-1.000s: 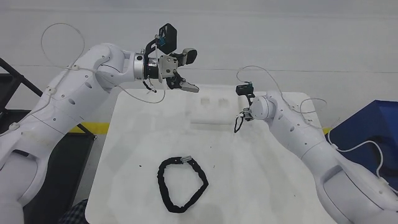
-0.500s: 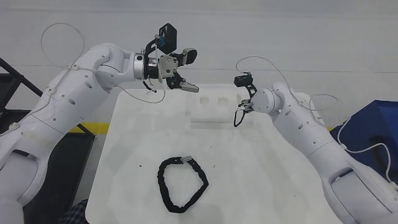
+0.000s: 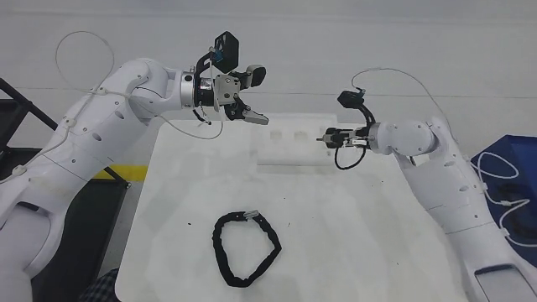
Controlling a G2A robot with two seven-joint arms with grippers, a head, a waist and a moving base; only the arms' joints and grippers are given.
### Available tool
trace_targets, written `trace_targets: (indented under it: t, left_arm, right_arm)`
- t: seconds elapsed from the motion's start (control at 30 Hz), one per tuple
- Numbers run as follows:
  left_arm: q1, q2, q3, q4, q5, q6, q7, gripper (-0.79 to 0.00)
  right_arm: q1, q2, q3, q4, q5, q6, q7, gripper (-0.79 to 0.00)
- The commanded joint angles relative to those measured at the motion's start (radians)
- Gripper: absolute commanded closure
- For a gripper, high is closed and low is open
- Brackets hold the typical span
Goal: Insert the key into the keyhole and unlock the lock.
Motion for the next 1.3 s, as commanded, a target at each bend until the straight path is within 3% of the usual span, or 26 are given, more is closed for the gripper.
trace_targets:
  t: [0.0,0.37,1.27]
  left_arm:
    - [0.000,0.000,0.000,0.000,0.000,0.000,0.000,-0.785]
    - [0.000,0.000,0.000,0.000,0.000,0.000,0.000,-0.785]
    - [0.000,0.000,0.000,0.000,0.000,0.000,0.000,-0.785]
  right_arm:
    - [-0.034,0.011,0.054,-0.019,0.064,-0.017,0.017,0.000]
    - [-0.147,0.043,0.203,-0.057,0.273,-0.017,0.021,0.000]
    - [-0.161,0.049,0.215,-0.088,0.271,-0.016,0.019,0.000]
